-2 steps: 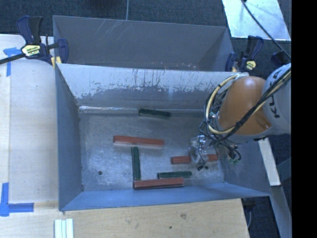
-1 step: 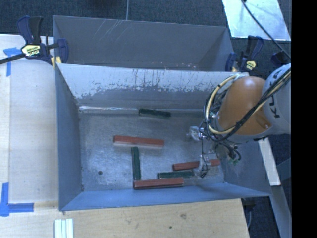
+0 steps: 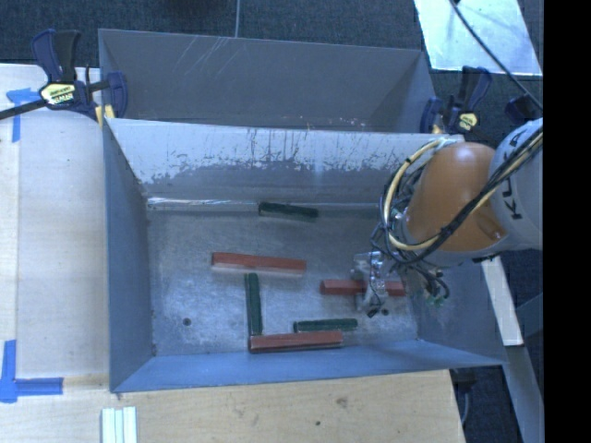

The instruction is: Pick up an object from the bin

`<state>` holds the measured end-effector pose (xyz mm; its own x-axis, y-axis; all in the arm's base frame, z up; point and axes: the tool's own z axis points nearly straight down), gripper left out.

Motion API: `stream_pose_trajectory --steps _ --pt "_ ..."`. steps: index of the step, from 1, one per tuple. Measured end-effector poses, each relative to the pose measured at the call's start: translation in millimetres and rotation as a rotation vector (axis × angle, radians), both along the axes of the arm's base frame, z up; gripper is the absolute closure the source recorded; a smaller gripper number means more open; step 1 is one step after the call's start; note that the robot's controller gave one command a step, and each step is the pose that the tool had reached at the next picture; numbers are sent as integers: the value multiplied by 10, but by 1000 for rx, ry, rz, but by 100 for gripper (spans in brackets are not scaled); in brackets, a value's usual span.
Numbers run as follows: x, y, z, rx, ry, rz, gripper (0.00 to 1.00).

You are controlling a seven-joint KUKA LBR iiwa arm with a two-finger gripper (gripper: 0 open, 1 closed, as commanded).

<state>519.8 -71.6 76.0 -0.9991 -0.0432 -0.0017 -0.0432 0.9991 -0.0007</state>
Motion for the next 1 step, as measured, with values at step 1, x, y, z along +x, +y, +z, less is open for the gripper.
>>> stream_pose_trajectory --steps 1 --pt "-11 -153 1377 -3 -10 101 100"
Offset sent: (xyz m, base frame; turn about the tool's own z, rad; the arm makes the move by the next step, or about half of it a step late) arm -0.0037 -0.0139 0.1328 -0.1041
